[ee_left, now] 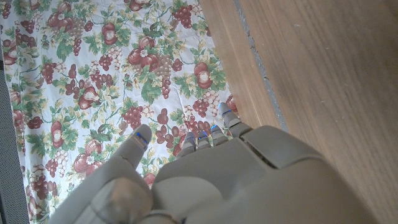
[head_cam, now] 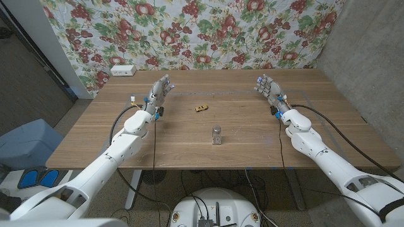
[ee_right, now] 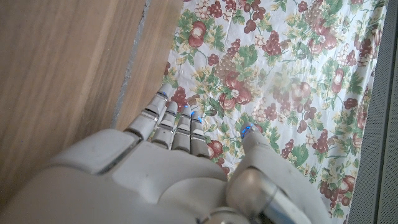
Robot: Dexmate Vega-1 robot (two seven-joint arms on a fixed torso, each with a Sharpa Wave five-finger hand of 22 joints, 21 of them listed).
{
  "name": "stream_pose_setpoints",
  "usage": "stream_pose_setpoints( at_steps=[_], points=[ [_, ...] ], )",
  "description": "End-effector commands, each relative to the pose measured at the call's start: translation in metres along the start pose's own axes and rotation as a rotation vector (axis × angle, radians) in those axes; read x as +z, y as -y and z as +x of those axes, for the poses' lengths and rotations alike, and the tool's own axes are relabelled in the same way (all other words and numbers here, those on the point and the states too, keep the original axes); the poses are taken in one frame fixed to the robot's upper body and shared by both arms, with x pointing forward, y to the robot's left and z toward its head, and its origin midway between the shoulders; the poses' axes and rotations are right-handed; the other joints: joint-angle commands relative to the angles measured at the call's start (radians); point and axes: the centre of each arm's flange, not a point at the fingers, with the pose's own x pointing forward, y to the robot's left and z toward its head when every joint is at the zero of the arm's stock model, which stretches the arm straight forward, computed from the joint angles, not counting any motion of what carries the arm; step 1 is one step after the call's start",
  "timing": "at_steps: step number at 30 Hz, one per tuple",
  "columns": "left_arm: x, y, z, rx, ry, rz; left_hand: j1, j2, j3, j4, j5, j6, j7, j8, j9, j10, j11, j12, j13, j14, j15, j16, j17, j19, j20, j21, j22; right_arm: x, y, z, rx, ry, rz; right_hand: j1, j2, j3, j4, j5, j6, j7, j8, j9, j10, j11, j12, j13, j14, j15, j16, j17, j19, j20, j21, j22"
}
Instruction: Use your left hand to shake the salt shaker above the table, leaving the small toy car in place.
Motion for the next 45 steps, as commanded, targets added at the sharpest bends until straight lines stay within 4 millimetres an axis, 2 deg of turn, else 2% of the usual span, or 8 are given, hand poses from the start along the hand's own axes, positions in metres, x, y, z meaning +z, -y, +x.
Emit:
stream_pose_setpoints(
  at_steps=[1, 8, 11, 13, 16, 19, 22, 45],
  points=[
    [0.002, 0.001, -0.005, 0.020, 0.002, 0.014, -0.005, 0.055, 0.007, -0.001, 0.004, -0.003, -0.005, 0.005, 0.004, 0.007, -0.005, -0.003, 0.001, 0.007, -0.002, -0.003, 0.003, 0.009, 0.004, 0.001, 0.000, -0.003, 0.004, 0.000, 0.003, 0.001, 0.003, -0.003, 0.006, 0.001, -0.003, 0.004, 0.011, 0.006, 0.003, 0.003, 0.010, 0.002, 0.006, 0.002, 0.011, 0.001, 0.008, 0.000, 0.013, -0.001, -0.001, 0.004],
    [0.002, 0.002, -0.005, 0.018, 0.004, 0.014, -0.007, 0.055, 0.007, 0.000, 0.003, 0.001, -0.008, 0.005, 0.004, 0.012, -0.007, -0.006, -0.001, 0.013, 0.000, -0.006, 0.003, 0.014, 0.006, 0.001, -0.005, -0.003, 0.005, -0.001, -0.002, -0.004, 0.006, -0.004, 0.007, 0.000, -0.006, 0.004, 0.014, 0.007, 0.004, 0.003, 0.013, 0.002, 0.006, 0.002, 0.016, 0.005, 0.011, -0.002, 0.018, 0.001, -0.002, 0.004],
    [0.002, 0.002, -0.005, 0.028, 0.016, 0.024, -0.009, 0.050, 0.005, -0.003, 0.003, 0.009, -0.020, 0.007, 0.004, 0.017, -0.005, -0.009, -0.002, 0.022, 0.006, -0.009, 0.002, 0.020, 0.012, 0.000, -0.011, -0.004, 0.005, -0.001, -0.002, -0.008, 0.006, -0.005, 0.007, 0.000, -0.007, 0.004, 0.014, 0.008, 0.004, 0.003, 0.013, 0.003, 0.006, 0.002, 0.018, 0.007, 0.013, -0.003, 0.019, 0.003, -0.003, 0.004],
    [0.003, 0.002, -0.006, 0.051, 0.048, 0.054, -0.006, 0.032, -0.002, -0.024, -0.002, 0.033, -0.032, 0.011, 0.005, 0.034, 0.003, -0.012, -0.004, 0.051, 0.022, -0.013, -0.001, 0.046, 0.029, 0.003, -0.023, -0.004, 0.005, -0.002, 0.000, -0.007, -0.002, -0.005, 0.007, 0.000, -0.008, 0.004, 0.015, 0.009, 0.004, 0.003, 0.014, 0.003, 0.006, 0.002, 0.018, 0.008, 0.013, -0.003, 0.021, 0.005, -0.002, 0.004],
    [0.010, 0.003, -0.009, 0.090, 0.078, 0.119, 0.014, 0.014, -0.007, -0.089, -0.014, 0.101, -0.045, 0.019, 0.006, 0.116, -0.001, -0.009, -0.005, 0.151, 0.039, -0.015, -0.001, 0.134, 0.061, 0.018, -0.038, -0.003, 0.004, -0.002, -0.007, -0.007, -0.003, -0.006, 0.008, -0.001, -0.013, 0.005, 0.019, 0.010, 0.004, 0.003, 0.017, 0.003, 0.006, 0.001, 0.021, 0.029, 0.015, -0.006, 0.025, 0.018, -0.005, 0.004],
    [0.016, 0.004, -0.011, 0.103, 0.088, 0.170, 0.024, 0.006, -0.009, -0.121, -0.019, 0.130, -0.051, 0.020, 0.006, 0.160, -0.006, -0.006, -0.005, 0.206, 0.042, -0.012, -0.001, 0.169, 0.065, 0.023, -0.039, -0.003, 0.003, -0.003, -0.013, -0.008, -0.004, -0.005, 0.008, -0.001, -0.017, 0.006, 0.020, 0.008, 0.004, 0.003, 0.020, 0.002, 0.007, 0.001, 0.028, 0.033, 0.018, -0.007, 0.028, 0.025, -0.006, 0.005],
    [0.021, 0.004, -0.011, 0.100, 0.101, 0.224, 0.029, 0.002, -0.009, -0.138, -0.021, 0.145, -0.052, 0.020, 0.006, 0.182, -0.006, -0.006, -0.004, 0.240, 0.040, -0.010, 0.000, 0.183, 0.065, 0.024, -0.039, -0.002, 0.002, -0.002, -0.013, -0.010, -0.001, -0.003, 0.009, 0.000, -0.021, 0.007, 0.021, 0.005, 0.004, 0.003, 0.025, 0.004, 0.008, 0.001, 0.034, 0.034, 0.021, -0.008, 0.034, 0.028, -0.006, 0.005],
    [0.048, 0.012, -0.013, 0.035, 0.173, 0.439, 0.034, -0.001, -0.009, -0.165, -0.023, 0.172, -0.058, 0.019, 0.006, 0.213, -0.003, -0.009, -0.004, 0.267, 0.032, -0.018, 0.001, 0.199, 0.063, 0.023, -0.038, -0.001, -0.006, -0.002, -0.016, -0.008, -0.017, 0.025, 0.008, 0.014, -0.060, 0.020, 0.034, 0.005, 0.006, 0.003, 0.037, 0.008, 0.009, 0.000, 0.055, 0.041, 0.028, -0.019, 0.052, 0.038, -0.010, 0.006]
  ],
)
